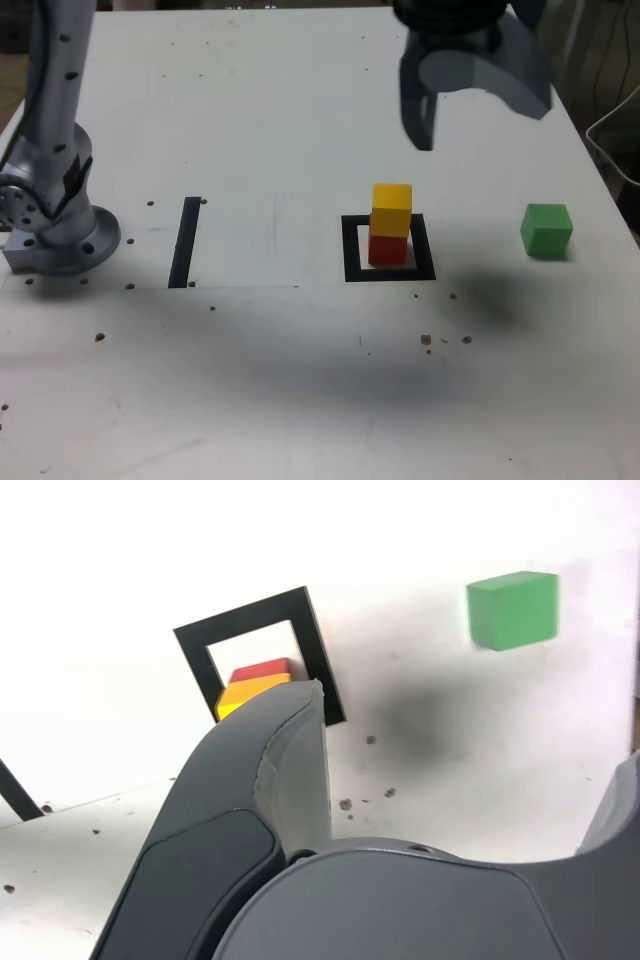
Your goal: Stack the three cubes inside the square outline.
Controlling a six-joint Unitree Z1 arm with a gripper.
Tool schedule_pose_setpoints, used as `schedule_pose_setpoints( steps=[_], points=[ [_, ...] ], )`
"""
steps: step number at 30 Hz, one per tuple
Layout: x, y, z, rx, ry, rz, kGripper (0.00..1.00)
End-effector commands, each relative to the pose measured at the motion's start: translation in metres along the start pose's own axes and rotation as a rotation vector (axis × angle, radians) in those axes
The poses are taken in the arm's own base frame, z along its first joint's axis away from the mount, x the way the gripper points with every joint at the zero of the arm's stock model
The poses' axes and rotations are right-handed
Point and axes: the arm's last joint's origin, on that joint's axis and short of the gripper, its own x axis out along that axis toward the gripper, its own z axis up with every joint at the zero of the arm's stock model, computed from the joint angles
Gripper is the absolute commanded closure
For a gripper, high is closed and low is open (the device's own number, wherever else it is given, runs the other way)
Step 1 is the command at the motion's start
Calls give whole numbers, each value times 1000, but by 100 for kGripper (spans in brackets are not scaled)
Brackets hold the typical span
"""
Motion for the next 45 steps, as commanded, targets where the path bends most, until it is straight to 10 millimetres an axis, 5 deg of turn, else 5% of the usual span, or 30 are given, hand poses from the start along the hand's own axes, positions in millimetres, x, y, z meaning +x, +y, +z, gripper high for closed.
schedule_pose_setpoints(
  steps=[1, 15, 28, 45],
  points=[
    [5, 1, 12, 4, 10, -7, 1],
    [61, 7, 73, 13, 7, -50, 1],
    [111, 37, 87, -39, 52, -70, 3],
    [138, 33, 97, -58, 75, -106, 17]
  ],
)
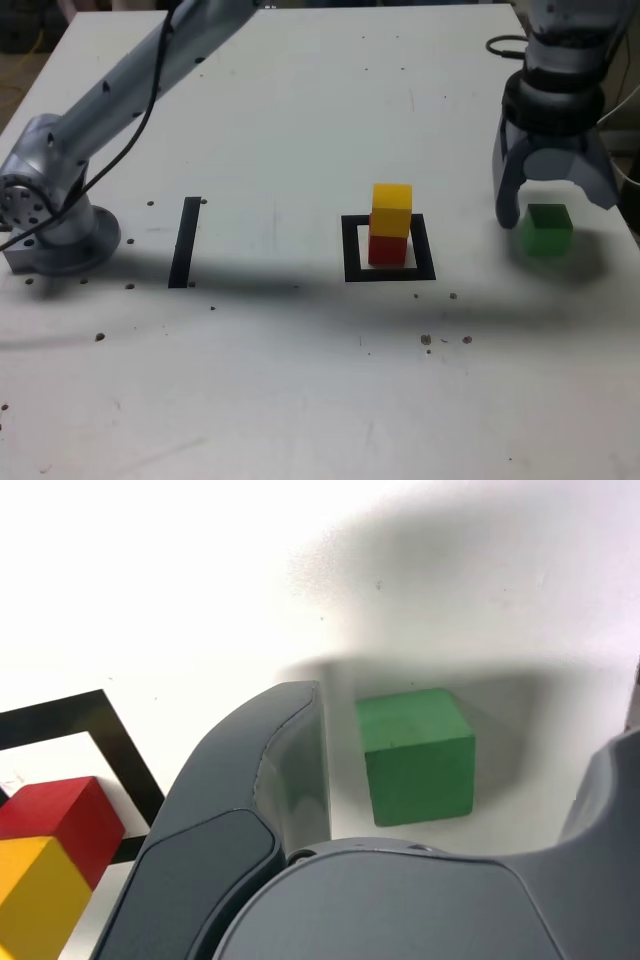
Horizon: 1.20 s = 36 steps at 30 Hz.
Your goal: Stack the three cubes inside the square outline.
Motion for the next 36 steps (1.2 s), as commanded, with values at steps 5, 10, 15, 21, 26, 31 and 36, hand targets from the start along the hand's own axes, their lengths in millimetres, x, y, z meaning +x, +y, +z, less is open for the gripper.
schedule_pose_setpoints(
  steps=[5, 10, 15, 21, 26, 31, 36],
  points=[
    [9, -2, 4, 2, 4, -1, 29],
    [5, -4, 6, 3, -15, -9, 44],
    [5, -7, 7, 5, -19, -11, 59],
    [8, -10, 6, 20, -10, -23, 73],
    [10, -11, 6, 24, -5, -36, 74],
    [7, -10, 6, 30, -11, -28, 83],
    [4, -11, 5, 34, -16, -24, 87]
  ],
)
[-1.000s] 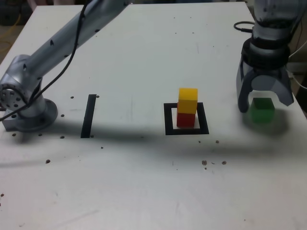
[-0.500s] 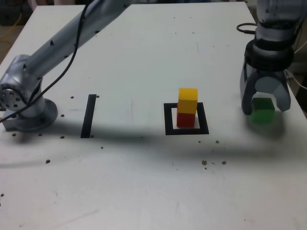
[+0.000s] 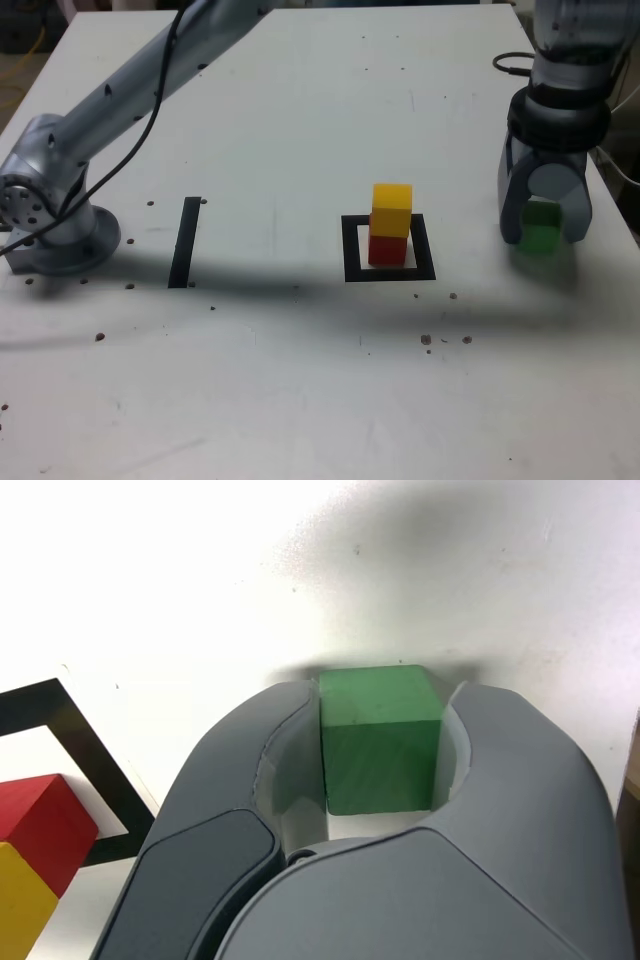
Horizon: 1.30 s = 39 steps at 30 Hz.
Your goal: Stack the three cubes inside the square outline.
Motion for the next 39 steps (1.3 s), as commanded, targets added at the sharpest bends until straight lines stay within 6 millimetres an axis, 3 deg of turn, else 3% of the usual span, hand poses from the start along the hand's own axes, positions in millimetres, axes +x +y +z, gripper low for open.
schedule_pose_setpoints(
  steps=[1, 6, 13, 18, 25, 33, 39],
  points=[
    [-5, -2, -1, 5, -10, 3, 88],
    [-23, -3, -8, 9, -25, 13, 89],
    [-66, -6, -34, 13, -25, 25, 89],
    [-99, -9, -60, 16, -32, 34, 89],
    [-139, -15, -111, 16, -39, 40, 89],
    [-150, -21, -154, 2, -7, 28, 89],
    [-144, -30, -164, -4, 17, 15, 89]
  ],
)
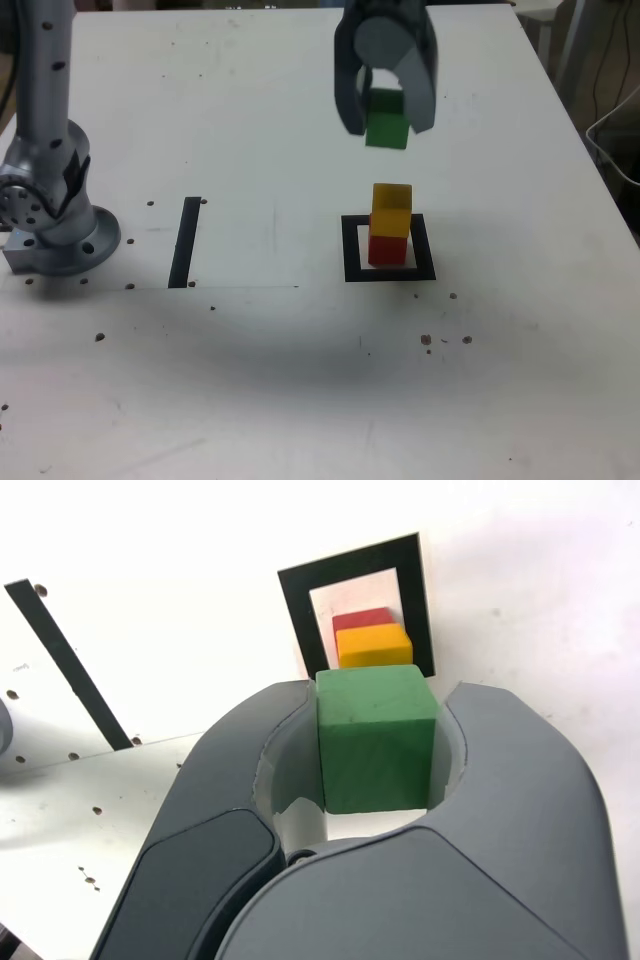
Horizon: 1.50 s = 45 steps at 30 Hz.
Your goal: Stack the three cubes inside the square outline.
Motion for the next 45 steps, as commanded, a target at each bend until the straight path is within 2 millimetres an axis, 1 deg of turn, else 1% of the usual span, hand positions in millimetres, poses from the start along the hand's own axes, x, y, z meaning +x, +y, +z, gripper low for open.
schedule_pose_setpoints(
  steps=[1, 7, 20, 36, 43, 45],
  points=[
    [1, -4, -1, 2, -8, -3, 89],
    [14, -9, 7, 4, 3, -10, 89],
    [35, -10, 14, -11, 30, -12, 88],
    [42, -12, 16, -9, 18, -28, 88],
    [47, -12, 18, -9, 30, -34, 80],
    [49, -13, 18, -9, 35, -38, 75]
  ],
)
